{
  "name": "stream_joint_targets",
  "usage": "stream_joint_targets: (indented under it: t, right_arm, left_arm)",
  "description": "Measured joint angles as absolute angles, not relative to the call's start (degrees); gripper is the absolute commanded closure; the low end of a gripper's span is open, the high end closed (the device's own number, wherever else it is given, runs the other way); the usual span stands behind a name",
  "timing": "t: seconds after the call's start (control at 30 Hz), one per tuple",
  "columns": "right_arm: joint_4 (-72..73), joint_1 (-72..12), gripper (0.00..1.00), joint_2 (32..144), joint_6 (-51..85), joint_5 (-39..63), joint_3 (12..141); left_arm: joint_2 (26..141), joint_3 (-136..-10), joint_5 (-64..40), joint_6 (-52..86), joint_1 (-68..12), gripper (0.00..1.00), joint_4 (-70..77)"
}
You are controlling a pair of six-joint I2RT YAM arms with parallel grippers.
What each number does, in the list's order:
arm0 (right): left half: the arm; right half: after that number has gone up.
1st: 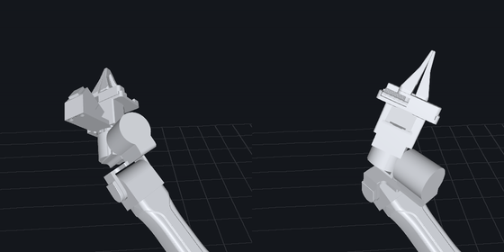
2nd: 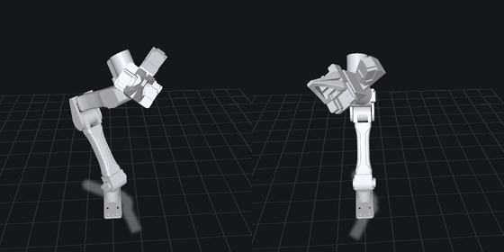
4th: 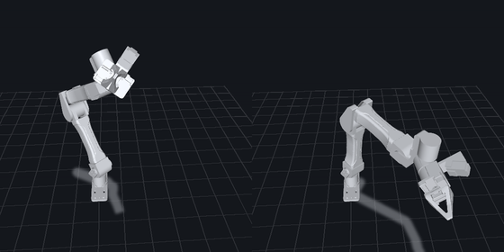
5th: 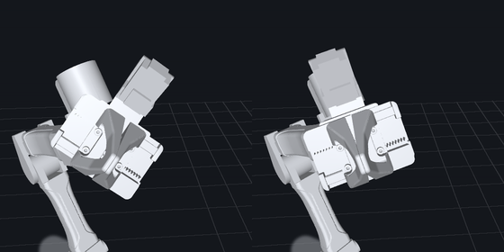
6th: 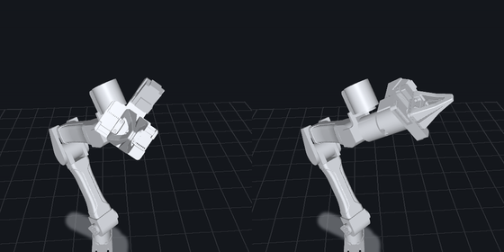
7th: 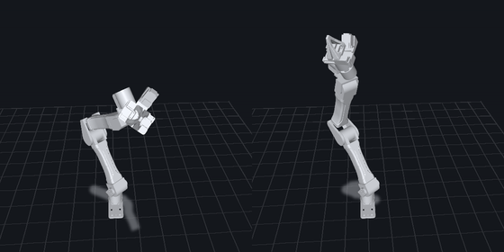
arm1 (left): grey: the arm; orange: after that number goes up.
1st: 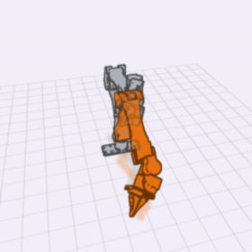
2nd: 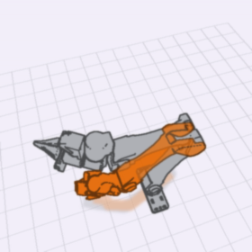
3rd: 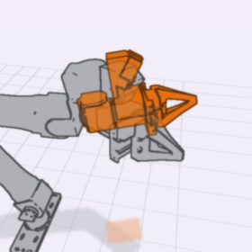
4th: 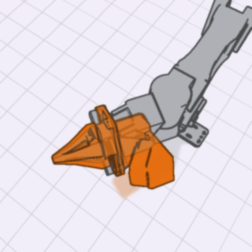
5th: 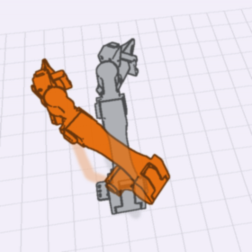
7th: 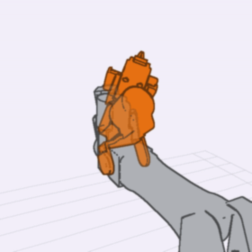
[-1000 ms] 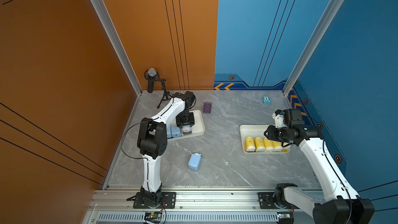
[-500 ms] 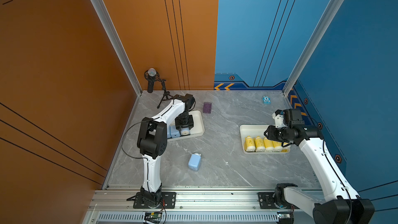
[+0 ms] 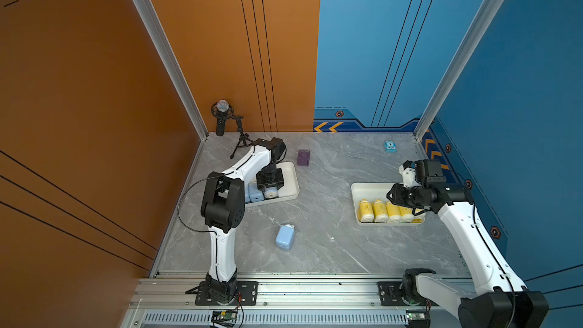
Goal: Place the pencil sharpeners by color into the storage box
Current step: Place the pencil sharpener in the storage box.
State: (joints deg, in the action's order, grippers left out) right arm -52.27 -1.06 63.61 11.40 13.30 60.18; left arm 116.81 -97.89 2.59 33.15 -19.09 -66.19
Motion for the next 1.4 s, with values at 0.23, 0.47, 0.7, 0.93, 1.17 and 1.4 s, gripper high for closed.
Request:
stream_joint_targets:
  t: [0.23,0.47,0.7,0.93,1.17,1.4]
  right_arm:
    - [-52.27,-1.06,0.62,63.31,11.4,13.3,60.03]
    - [-52.27,-1.06,0.62,63.11,11.4,13.32,60.03]
    - [-52.27,-1.06,0.62,63.09,11.4,13.32,60.03]
    - [-52.29,-1.06,0.62,62.76,11.4,13.32,60.03]
    - [-52.29,-1.06,0.61,61.14,11.4,13.32,60.03]
    - [-52.27,-1.04,0.61,60.53,11.42,13.34,60.03]
  left_arm:
    - [116.81,-97.89,2.96,33.98,-19.55,0.22,-66.24]
    - [116.81,-97.89,3.33,34.2,-20.62,0.18,-66.24]
    - [115.61,-97.89,3.95,35.29,-21.61,0.16,-66.24]
    - [110.06,-97.89,5.21,36.12,-22.48,0.15,-66.5]
    - [102.61,-95.7,6.63,36.56,-22.59,0.15,-66.52]
    - [94.13,-90.74,8.32,36.95,-23.31,0.15,-66.72]
